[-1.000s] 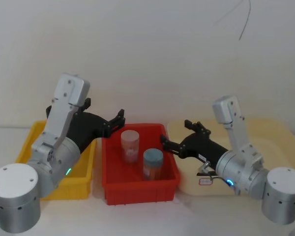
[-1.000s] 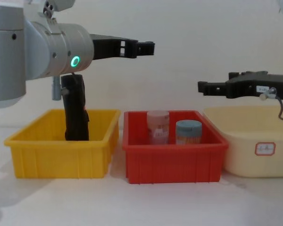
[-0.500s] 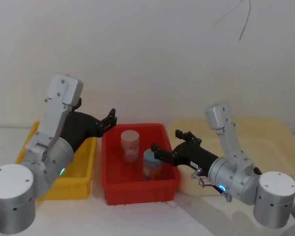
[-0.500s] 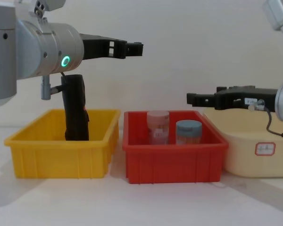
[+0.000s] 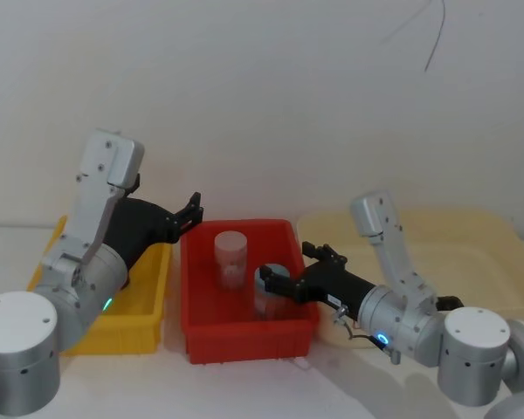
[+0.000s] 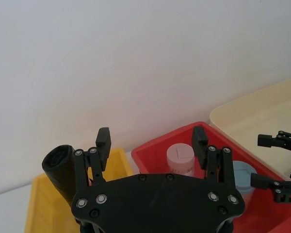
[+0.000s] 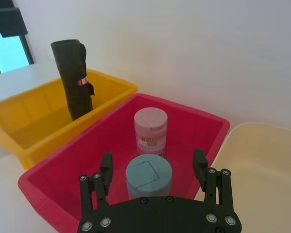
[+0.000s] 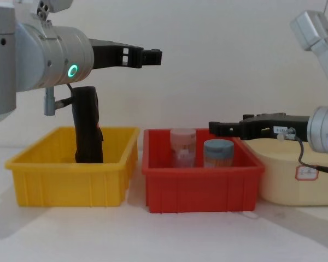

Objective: Pick up the garbage bag with the one hand and transfer it to the other hand.

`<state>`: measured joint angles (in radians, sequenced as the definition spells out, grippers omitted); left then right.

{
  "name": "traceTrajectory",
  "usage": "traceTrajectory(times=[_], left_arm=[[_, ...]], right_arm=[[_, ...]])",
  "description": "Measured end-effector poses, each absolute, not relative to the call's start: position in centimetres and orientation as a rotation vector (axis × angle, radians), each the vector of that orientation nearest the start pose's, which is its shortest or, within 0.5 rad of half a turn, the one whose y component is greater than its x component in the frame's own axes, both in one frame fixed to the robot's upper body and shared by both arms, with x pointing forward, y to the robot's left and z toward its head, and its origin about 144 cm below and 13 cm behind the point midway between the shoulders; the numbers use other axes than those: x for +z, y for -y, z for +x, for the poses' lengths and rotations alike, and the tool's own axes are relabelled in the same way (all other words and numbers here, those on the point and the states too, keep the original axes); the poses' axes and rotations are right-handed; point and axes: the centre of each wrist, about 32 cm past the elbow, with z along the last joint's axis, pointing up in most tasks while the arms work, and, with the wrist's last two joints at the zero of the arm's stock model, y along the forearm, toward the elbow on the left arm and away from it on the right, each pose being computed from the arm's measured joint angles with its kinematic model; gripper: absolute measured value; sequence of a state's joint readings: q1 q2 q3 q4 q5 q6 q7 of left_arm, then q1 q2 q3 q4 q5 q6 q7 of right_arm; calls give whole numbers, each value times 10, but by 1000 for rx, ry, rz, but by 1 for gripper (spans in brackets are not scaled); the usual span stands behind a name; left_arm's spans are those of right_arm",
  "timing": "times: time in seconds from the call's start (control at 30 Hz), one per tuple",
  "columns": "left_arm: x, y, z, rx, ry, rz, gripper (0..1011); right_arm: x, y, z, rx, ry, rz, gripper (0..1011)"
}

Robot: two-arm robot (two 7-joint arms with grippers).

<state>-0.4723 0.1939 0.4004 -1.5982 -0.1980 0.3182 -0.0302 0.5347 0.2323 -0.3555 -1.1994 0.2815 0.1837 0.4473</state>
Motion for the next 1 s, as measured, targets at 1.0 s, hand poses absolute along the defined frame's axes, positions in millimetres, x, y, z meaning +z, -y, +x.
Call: traceTrajectory(times=[1.0], left_arm=[[1300,-158,542,1172,183,38,1000]], right_arm=[[1205,214,602,-891,-55,-182,1001]])
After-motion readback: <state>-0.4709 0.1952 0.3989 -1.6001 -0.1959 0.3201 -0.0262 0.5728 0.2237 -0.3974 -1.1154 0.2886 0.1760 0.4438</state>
